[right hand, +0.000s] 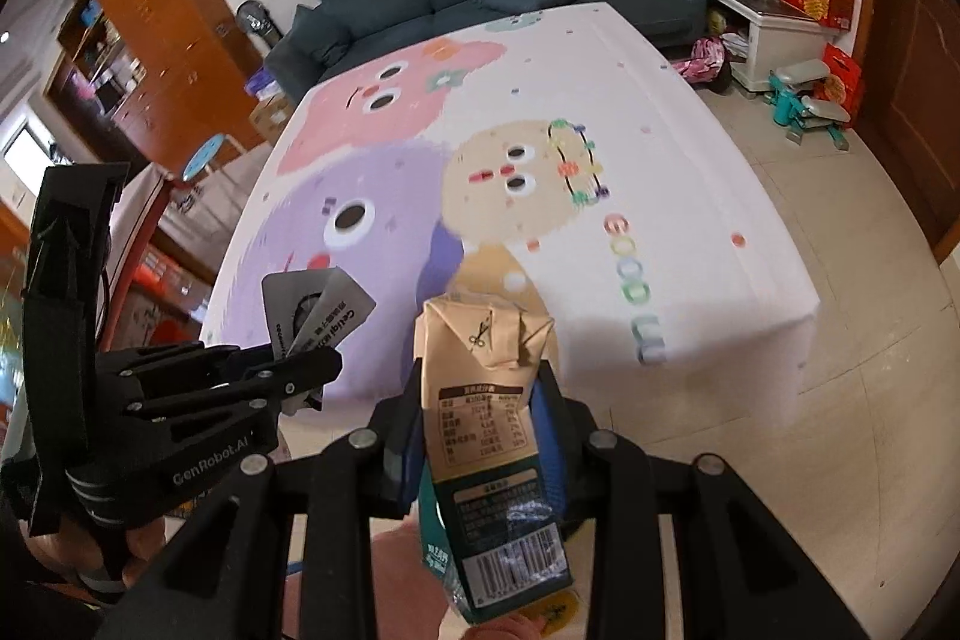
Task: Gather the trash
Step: 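Lift the plastic bag and milk carton and carry them over the bin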
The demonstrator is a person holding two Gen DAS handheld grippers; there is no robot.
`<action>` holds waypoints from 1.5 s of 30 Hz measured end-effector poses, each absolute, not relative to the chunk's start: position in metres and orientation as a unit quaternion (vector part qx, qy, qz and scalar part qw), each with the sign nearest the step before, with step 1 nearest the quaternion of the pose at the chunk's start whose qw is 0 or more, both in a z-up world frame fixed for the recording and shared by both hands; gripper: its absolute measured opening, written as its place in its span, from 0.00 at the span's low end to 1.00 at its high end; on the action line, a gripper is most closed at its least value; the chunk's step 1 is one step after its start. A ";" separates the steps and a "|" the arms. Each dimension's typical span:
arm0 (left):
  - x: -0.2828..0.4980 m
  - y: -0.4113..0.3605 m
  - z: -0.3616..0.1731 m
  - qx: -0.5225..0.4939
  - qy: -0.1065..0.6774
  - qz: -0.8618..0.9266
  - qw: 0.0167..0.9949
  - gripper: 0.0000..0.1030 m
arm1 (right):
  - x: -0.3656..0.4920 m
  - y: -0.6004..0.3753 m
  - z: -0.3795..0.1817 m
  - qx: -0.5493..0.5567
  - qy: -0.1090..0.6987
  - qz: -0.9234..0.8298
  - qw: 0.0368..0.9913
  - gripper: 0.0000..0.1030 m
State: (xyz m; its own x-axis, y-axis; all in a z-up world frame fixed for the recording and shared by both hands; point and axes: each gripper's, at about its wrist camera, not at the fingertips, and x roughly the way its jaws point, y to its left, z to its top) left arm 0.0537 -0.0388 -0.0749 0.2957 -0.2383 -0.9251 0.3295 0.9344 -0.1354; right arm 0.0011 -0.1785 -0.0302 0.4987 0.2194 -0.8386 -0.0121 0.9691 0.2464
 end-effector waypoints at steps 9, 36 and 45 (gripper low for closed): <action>0.001 -0.049 -0.087 0.041 0.581 -0.150 0.799 0.15 | -0.048 -0.195 -0.048 0.111 0.504 0.085 0.852 0.30; -0.031 -0.041 -0.253 0.023 0.654 -0.138 0.743 0.15 | -0.075 -0.210 -0.209 0.177 0.581 0.028 0.794 0.31; -0.021 -0.036 -0.325 -0.021 0.676 -0.120 0.727 0.17 | -0.063 -0.206 -0.305 0.195 0.628 0.013 0.753 0.31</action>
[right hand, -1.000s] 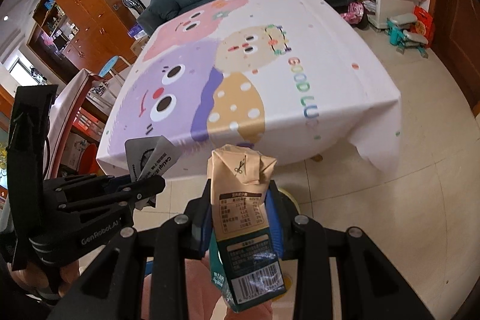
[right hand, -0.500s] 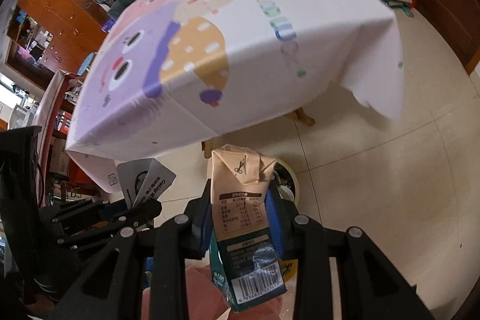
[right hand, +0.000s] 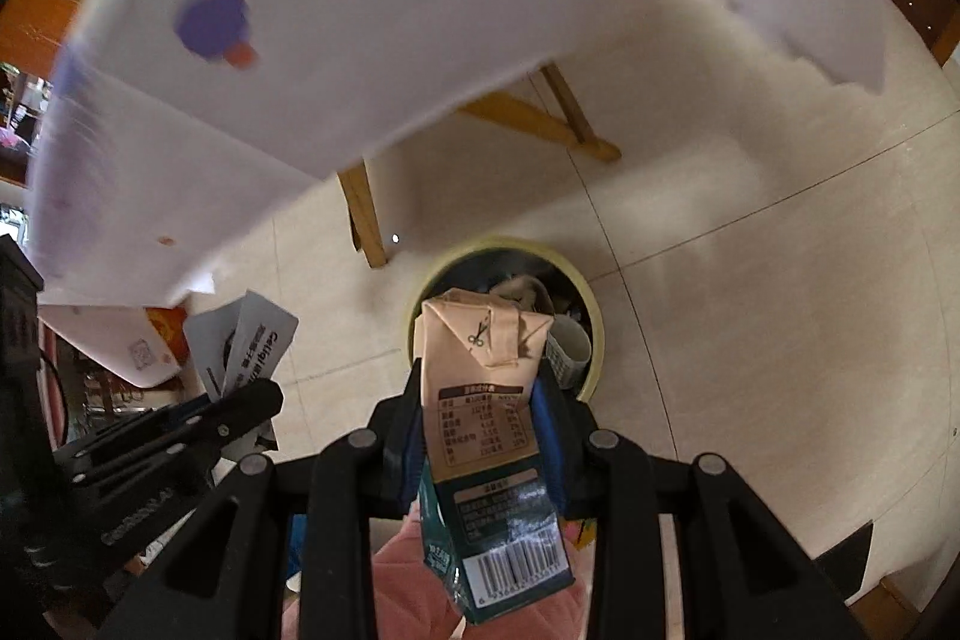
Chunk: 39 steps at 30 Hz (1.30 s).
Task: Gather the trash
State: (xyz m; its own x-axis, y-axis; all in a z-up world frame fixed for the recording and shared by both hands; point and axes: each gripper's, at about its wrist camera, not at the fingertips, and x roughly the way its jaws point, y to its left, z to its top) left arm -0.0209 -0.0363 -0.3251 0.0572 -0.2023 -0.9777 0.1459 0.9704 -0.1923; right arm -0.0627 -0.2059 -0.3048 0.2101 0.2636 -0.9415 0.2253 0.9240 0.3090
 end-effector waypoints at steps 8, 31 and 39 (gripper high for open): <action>-0.025 -0.039 -0.354 -0.019 0.663 -0.117 0.739 0.42 | -0.042 -0.189 -0.347 0.198 0.647 0.018 0.736 0.33; -0.012 -0.018 -0.314 -0.014 0.641 -0.066 0.764 0.89 | -0.017 -0.183 -0.334 0.166 0.642 0.017 0.748 0.41; -0.015 -0.004 -0.263 -0.016 0.617 -0.061 0.784 0.89 | -0.013 -0.177 -0.290 0.148 0.620 0.025 0.770 0.41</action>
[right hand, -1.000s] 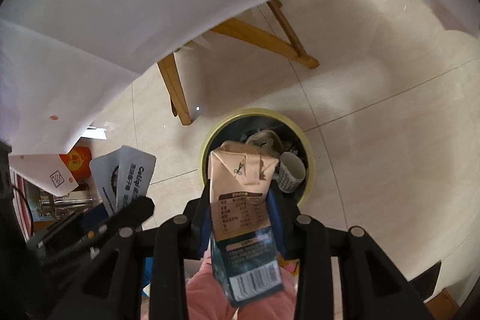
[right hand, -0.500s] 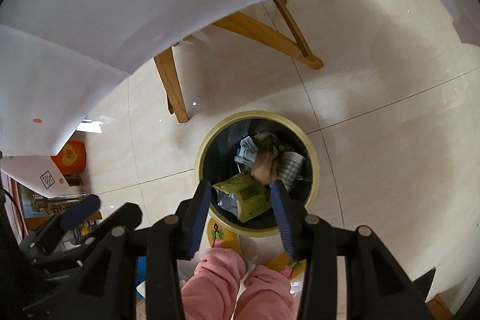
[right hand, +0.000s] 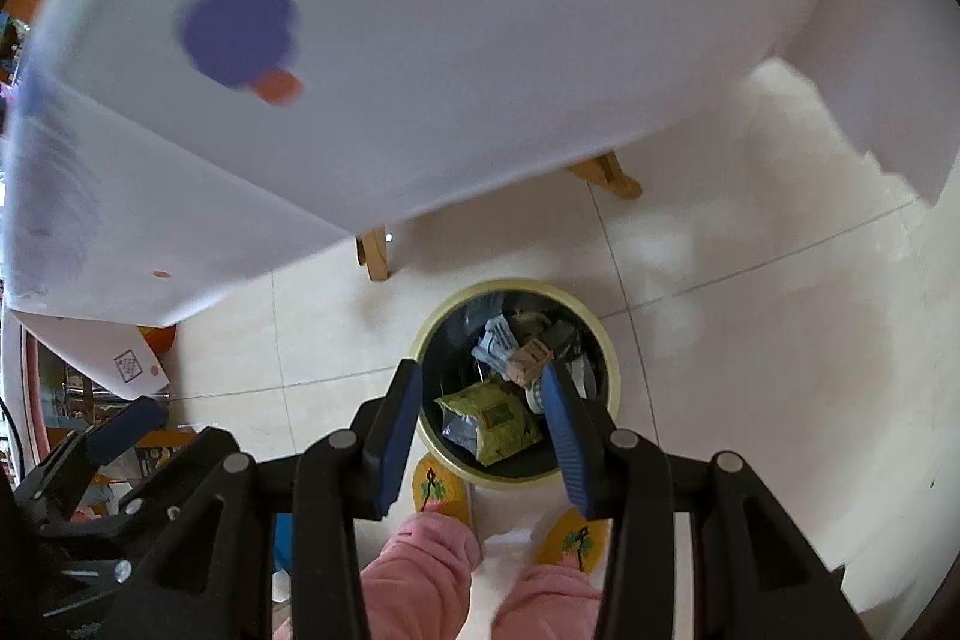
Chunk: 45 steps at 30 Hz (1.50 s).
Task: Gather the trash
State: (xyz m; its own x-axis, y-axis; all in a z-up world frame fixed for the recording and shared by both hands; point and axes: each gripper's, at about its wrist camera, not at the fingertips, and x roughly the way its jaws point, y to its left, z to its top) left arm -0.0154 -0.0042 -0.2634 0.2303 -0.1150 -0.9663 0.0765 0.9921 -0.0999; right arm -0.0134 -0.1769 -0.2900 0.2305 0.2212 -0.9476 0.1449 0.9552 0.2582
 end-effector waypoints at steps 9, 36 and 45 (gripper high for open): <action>-0.025 0.002 -0.184 -0.029 0.574 -0.050 0.817 0.89 | -0.029 -0.180 -0.202 0.150 0.562 0.026 0.813 0.41; -0.060 -0.002 -0.002 -0.027 0.467 0.007 0.884 0.89 | -0.052 -0.164 0.004 0.078 0.467 0.054 0.879 0.57; -0.067 -0.001 0.012 -0.027 0.453 0.018 0.891 0.89 | -0.057 -0.160 0.024 0.060 0.440 0.065 0.894 0.57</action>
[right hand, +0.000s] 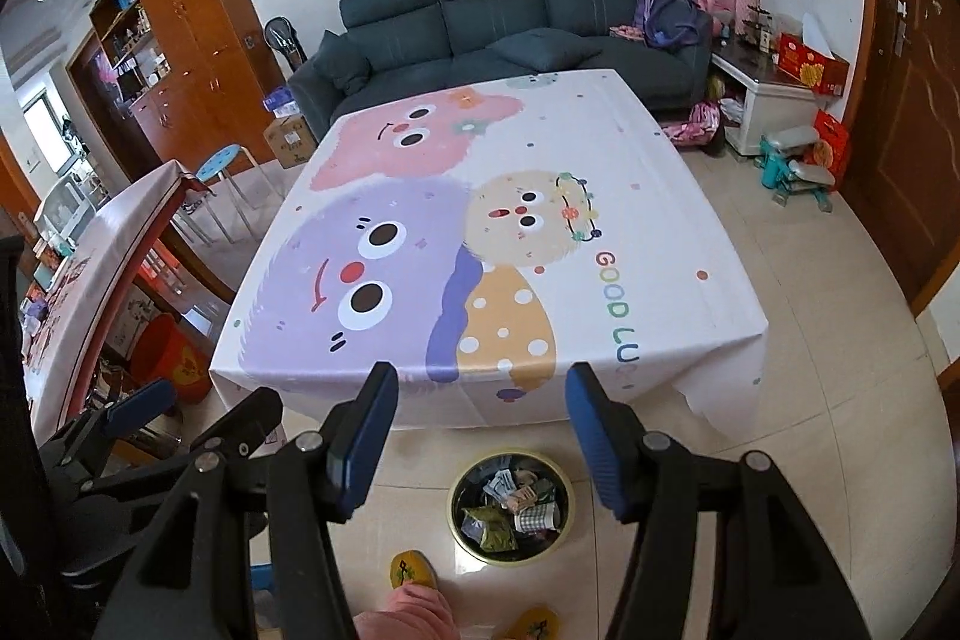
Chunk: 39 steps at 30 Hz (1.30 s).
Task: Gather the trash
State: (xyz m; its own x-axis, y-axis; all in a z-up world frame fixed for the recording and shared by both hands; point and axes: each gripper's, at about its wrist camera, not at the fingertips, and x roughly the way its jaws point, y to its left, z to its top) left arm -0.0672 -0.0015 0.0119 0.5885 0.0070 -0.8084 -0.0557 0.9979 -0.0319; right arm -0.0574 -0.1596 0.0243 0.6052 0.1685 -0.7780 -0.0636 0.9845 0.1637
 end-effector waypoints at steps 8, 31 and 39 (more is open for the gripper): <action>-0.068 -0.003 0.015 -0.023 0.449 0.017 0.893 0.89 | -0.062 -0.158 0.028 0.054 0.432 0.063 0.898 0.57; -0.060 -0.012 0.010 -0.017 0.461 0.004 0.887 0.89 | -0.065 -0.165 0.022 0.045 0.438 0.043 0.897 0.57; -0.059 -0.013 0.009 -0.016 0.463 0.005 0.886 0.89 | -0.066 -0.165 0.022 0.045 0.439 0.043 0.897 0.57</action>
State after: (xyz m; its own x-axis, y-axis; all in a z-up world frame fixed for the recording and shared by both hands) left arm -0.0586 -0.0132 0.0090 0.5713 -0.0057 -0.8207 -0.0248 0.9994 -0.0242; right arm -0.0657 -0.1647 0.0223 0.6116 0.1172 -0.7825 -0.0386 0.9922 0.1185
